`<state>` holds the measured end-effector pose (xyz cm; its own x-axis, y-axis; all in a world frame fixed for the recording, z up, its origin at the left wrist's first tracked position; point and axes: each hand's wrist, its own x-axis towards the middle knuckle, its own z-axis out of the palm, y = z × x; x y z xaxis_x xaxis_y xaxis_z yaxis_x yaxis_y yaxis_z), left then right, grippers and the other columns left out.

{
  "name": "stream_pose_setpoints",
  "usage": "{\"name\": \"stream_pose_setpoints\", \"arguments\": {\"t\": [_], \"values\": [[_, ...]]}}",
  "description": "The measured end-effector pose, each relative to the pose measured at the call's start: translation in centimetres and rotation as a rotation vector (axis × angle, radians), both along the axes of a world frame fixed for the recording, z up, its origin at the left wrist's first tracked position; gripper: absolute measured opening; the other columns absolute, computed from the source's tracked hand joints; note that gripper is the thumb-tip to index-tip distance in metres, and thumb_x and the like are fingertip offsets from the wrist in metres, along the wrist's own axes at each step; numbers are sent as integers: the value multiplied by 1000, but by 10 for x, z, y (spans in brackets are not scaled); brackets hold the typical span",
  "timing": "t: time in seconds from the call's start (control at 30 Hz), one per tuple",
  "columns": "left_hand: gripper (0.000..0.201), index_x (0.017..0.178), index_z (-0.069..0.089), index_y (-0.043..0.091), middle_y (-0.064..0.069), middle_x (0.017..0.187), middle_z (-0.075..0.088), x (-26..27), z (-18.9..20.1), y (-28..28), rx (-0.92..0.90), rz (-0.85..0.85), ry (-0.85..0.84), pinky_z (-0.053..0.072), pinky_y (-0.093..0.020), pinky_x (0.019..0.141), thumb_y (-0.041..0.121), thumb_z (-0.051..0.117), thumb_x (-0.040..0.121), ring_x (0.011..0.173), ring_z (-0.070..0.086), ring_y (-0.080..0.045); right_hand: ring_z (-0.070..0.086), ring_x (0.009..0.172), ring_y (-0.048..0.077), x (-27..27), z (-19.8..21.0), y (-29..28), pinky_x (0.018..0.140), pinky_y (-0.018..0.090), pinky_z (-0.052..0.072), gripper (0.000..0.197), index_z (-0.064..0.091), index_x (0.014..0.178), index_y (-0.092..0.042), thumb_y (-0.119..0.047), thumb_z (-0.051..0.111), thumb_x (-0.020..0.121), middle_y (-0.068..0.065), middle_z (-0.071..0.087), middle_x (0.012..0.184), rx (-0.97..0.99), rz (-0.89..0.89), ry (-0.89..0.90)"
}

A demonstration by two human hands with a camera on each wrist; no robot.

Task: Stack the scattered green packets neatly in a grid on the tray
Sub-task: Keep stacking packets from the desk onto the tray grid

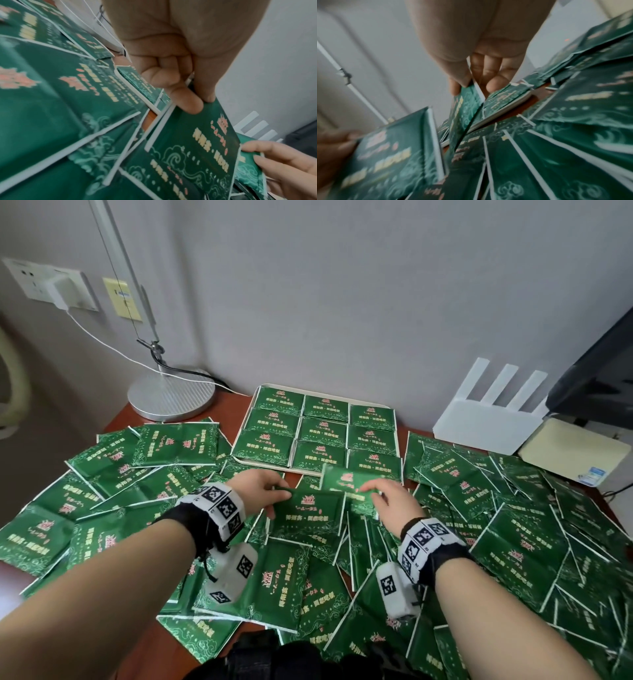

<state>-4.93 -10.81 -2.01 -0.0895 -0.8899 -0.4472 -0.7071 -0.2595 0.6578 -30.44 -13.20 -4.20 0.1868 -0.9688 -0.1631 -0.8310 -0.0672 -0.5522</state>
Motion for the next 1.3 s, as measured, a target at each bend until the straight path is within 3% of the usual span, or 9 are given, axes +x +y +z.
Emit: {"name": "stream_pose_setpoints", "arguments": {"t": [0.13,0.3,0.4,0.53,0.67,0.73,0.83,1.07,1.3], "values": [[7,94,61,21,1,78,66,-12,6,-7,-1,22,120,50,-17,57,21,57,89,52,57,-1,49,104,7,16,11,-1,94,27,40,30,58,114,-22,-39,43,94,-10,52,120,64,131,-33],[11,97,61,12,5,68,64,-14,4,-11,-30,74,231,46,-9,49,18,59,88,48,57,3,50,89,8,13,12,-5,77,23,36,12,58,92,-21,-32,53,91,-12,54,94,8,103,-71],[6,91,57,18,7,75,66,-12,1,-12,-4,43,234,52,-15,61,19,60,86,63,62,-3,47,72,0,11,11,-7,68,22,36,10,55,85,-21,-28,54,91,-15,53,82,-3,40,-173],[3,87,57,20,-2,87,70,-13,-4,-18,2,18,121,55,-36,83,20,60,87,80,66,-16,37,61,-9,11,11,-14,59,13,30,3,56,93,-22,-24,54,92,-22,45,74,-5,59,-200],[8,95,53,15,2,81,65,-14,-6,-36,-3,56,44,56,-32,69,20,56,90,70,60,-13,40,48,3,-3,8,-35,42,12,34,23,52,116,-18,-15,50,93,-16,51,79,-3,-45,-189],[19,110,49,15,3,87,64,-12,-7,-51,-9,127,21,49,-18,51,19,53,92,63,56,-7,59,68,16,-17,8,-51,57,22,49,42,40,129,-17,-10,53,90,2,62,105,0,-235,-300],[38,128,44,8,-7,100,64,-9,-15,-78,-17,229,-18,44,-16,50,16,53,92,61,52,-7,58,106,26,-39,7,-78,87,27,44,53,33,139,-10,-11,55,90,14,50,135,69,-430,-252],[45,135,43,10,-10,126,58,-13,-30,-136,34,199,-249,47,-28,84,24,53,93,108,58,-24,57,109,30,-56,-8,-118,91,32,43,33,59,119,-1,-20,54,92,15,62,119,217,-434,13],[27,108,62,7,-9,101,66,-17,-38,-156,69,69,-348,52,-30,81,27,55,91,92,62,-23,58,107,31,-58,-20,-126,94,39,45,33,61,115,-2,-24,56,91,15,64,116,290,-404,78]]}}
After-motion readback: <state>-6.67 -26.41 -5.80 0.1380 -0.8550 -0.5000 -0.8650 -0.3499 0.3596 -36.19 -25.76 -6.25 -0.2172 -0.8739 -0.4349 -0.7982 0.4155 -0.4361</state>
